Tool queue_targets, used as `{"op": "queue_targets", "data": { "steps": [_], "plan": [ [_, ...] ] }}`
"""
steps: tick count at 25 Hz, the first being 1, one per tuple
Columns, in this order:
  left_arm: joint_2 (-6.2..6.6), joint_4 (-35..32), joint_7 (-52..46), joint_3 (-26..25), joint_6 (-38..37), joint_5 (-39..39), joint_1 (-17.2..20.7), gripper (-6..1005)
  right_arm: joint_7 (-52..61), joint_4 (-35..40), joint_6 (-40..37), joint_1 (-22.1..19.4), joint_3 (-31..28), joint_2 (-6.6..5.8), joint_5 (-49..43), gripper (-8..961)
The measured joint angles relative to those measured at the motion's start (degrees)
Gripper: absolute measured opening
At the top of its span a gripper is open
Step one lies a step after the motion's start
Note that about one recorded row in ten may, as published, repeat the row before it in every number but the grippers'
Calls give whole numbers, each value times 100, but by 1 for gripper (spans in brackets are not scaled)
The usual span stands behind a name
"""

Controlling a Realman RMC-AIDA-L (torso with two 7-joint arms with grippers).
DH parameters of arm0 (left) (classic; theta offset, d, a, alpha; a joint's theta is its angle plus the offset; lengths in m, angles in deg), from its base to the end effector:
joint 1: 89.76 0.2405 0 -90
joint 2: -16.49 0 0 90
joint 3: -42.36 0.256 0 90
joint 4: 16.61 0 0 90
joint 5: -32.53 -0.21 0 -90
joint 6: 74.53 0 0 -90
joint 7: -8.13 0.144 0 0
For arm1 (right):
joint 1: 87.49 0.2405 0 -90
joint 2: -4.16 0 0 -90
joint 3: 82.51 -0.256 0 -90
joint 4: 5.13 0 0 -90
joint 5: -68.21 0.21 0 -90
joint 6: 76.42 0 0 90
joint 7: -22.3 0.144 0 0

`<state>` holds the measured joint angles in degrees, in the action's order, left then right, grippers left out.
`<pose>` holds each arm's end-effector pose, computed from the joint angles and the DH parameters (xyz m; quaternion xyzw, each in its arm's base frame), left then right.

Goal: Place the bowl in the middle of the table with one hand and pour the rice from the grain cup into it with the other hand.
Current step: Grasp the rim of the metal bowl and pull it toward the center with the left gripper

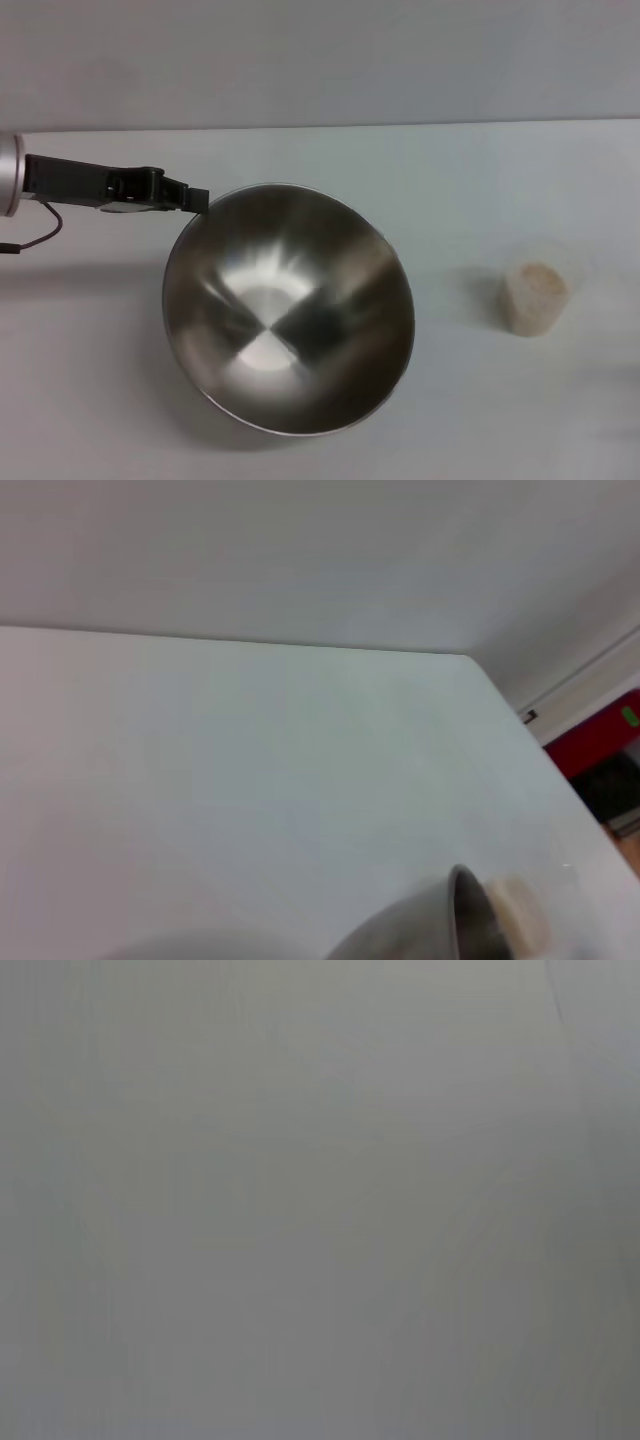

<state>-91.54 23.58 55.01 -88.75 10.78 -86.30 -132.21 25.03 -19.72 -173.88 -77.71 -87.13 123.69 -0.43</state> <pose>-0.2200 0.4055 0.0614 -0.8503 -0.4957 -0.1505 0.0930 0.3732 0.1987 0.0278 -0.4897 0.2313 0.3250 0.7752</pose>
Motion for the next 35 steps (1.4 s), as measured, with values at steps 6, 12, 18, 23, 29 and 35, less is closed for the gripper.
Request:
{"op": "queue_targets", "data": {
  "steps": [6, 12, 18, 23, 29, 35],
  "plan": [
    [-130, 68, 105, 65, -305, -156, 103, 6, -1, 0, 9, 8, 5, 0, 0, 826],
    [-336, 223, 207, 75, -533, -338, 262, 7, -1, 0, 26, 7, 7, 0, 0, 825],
    [-525, 660, 253, 133, -529, -343, 442, 7, -1, 6, 27, 6, 60, 0, 0, 826],
    [-584, 820, 382, 164, -536, -343, 489, 6, -1, 9, 27, 6, 86, -1, 0, 826],
    [-568, 800, 469, 128, -640, -341, 492, 32, 0, 9, 26, 10, 84, -9, 0, 826],
    [-563, 742, 540, 124, -747, -316, 494, 58, 0, 9, 25, 46, 84, -9, 0, 825]
  ]
}}
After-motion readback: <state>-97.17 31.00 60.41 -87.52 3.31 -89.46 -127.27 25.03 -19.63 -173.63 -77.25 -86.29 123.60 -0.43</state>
